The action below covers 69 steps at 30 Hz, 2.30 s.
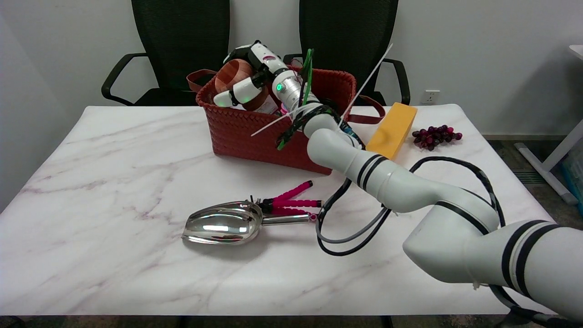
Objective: Place the wooden mortar into the brown storage basket.
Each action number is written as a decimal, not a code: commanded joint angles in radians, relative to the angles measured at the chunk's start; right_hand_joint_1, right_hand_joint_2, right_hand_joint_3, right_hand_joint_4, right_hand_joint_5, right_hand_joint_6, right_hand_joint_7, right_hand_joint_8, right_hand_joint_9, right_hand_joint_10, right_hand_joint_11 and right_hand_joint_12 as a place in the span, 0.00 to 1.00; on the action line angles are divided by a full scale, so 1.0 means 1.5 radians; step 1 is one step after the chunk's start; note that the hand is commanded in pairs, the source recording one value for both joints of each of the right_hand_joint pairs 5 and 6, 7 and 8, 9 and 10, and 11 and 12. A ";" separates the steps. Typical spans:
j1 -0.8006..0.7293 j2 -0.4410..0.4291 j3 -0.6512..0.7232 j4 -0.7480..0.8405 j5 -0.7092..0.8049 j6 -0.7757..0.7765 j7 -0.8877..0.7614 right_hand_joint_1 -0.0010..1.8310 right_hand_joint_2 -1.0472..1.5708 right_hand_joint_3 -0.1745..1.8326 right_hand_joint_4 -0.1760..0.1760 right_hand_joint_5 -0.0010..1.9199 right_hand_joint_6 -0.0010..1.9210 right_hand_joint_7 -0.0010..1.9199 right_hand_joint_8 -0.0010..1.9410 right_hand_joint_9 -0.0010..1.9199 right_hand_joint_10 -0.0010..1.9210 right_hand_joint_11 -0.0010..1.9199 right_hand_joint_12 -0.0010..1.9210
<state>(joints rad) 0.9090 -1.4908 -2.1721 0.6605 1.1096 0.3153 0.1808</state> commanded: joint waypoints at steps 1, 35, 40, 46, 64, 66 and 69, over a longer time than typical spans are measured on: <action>0.026 -0.004 0.095 -0.053 -0.032 -0.056 -0.070 0.73 0.60 0.59 0.50 0.40 0.40 0.58 0.57 0.52 0.52 0.32 0.32; -0.002 0.021 0.111 -0.062 0.097 0.005 -0.065 0.71 0.39 0.71 0.50 0.00 0.00 0.21 0.21 0.13 0.13 0.00 0.00; -0.025 0.043 0.116 0.006 0.155 0.032 -0.064 0.70 0.38 0.71 0.50 0.00 0.00 0.19 0.19 0.12 0.12 0.00 0.00; -0.111 0.092 0.111 0.196 0.198 0.173 -0.064 0.66 0.40 0.68 0.50 0.00 0.00 0.17 0.17 0.11 0.11 0.00 0.00; -0.516 0.194 0.113 0.578 0.117 0.682 -0.094 0.56 0.79 0.51 0.50 0.07 0.07 0.31 0.31 0.20 0.20 0.12 0.12; -0.546 0.193 0.113 0.573 0.111 0.734 -0.086 0.56 0.79 0.52 0.50 0.07 0.07 0.32 0.32 0.20 0.20 0.12 0.12; -0.581 0.193 0.109 0.554 0.110 0.806 -0.031 0.56 0.80 0.54 0.50 0.10 0.10 0.35 0.35 0.20 0.20 0.13 0.13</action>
<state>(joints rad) 0.5107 -1.2955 -2.0080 1.2163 1.3199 0.8808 0.0625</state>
